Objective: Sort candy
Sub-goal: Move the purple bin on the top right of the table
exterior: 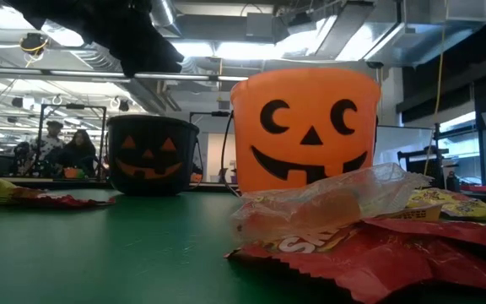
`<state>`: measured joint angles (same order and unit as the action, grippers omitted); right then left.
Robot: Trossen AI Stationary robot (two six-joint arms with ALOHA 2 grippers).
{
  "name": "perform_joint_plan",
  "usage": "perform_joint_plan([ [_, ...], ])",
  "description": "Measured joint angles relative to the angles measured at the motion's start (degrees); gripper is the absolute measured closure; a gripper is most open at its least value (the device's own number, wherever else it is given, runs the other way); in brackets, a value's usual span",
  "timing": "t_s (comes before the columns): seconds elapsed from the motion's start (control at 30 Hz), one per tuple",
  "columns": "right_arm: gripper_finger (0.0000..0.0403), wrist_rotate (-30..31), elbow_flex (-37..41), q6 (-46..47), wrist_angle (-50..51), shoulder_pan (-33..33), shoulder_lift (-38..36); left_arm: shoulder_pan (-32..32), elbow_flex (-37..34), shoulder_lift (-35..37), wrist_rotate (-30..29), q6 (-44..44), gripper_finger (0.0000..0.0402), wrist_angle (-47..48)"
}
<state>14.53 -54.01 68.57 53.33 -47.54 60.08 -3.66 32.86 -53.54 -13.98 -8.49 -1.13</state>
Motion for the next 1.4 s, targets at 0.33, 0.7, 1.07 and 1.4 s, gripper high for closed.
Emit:
perform_joint_plan([
  [0.33, 0.0162, -5.0, -6.4, 4.8, 0.3, -6.1, 10.0, 0.0, 0.0, 0.0, -0.3, -0.1, 0.0234, 0.0],
  [0.7, 0.0162, -8.6, -6.4, 10.7, 2.6, -10.6, 16.9, 0.0, 0.0, 0.0, -0.4, -0.1, 0.0234, 0.0],
  [1.07, 0.0162, -3.3, -12.6, 12.2, 21.8, -10.5, 14.9, 0.0, 0.0, 0.0, -0.3, -0.1, 0.0234, 0.1],
  [1.4, 0.0162, -4.2, -10.5, 12.3, 26.8, -10.5, 14.9, 0.0, 0.0, 0.0, -0.3, -0.2, 0.0234, 0.1],
])
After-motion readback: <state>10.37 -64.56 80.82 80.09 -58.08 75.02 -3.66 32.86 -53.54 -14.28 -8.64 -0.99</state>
